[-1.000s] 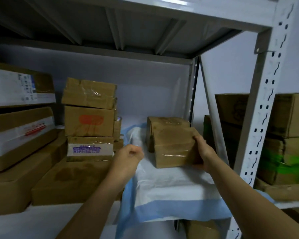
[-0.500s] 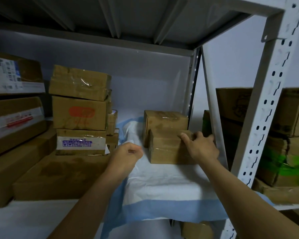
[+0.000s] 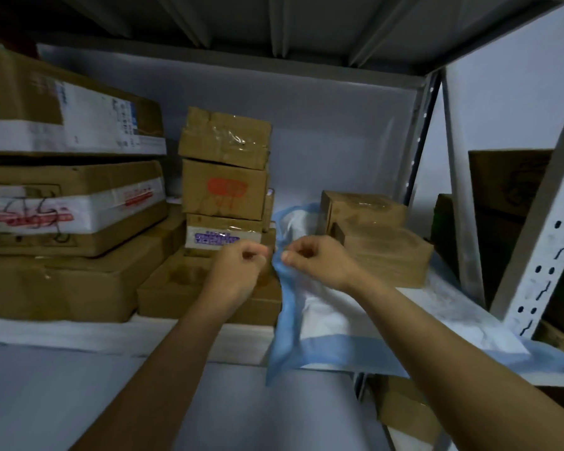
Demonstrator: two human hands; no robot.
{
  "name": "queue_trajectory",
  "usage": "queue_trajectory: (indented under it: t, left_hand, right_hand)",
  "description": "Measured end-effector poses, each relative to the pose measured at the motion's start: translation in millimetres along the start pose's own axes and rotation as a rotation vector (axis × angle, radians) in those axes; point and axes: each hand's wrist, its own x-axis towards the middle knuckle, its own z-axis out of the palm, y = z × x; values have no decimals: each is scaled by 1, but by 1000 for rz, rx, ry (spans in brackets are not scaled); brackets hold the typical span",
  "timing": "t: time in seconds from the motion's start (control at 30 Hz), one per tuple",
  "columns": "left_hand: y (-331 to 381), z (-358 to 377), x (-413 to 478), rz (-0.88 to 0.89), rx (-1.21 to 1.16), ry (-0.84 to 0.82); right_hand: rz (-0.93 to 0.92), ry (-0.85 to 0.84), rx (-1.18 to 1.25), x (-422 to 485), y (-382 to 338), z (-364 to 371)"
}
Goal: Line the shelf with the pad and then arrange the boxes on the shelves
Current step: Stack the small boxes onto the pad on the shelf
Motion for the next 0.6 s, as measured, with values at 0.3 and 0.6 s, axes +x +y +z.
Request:
queue_trajectory:
  t: [0.3, 0.6]
  left_hand:
    - [-43, -70, -15, -47, 429, 39]
    - [-54, -76, -26, -30, 954, -95]
  right_hand:
    - [1, -397, -420, 2, -26, 45]
    - [179, -408, -497, 5, -28, 61]
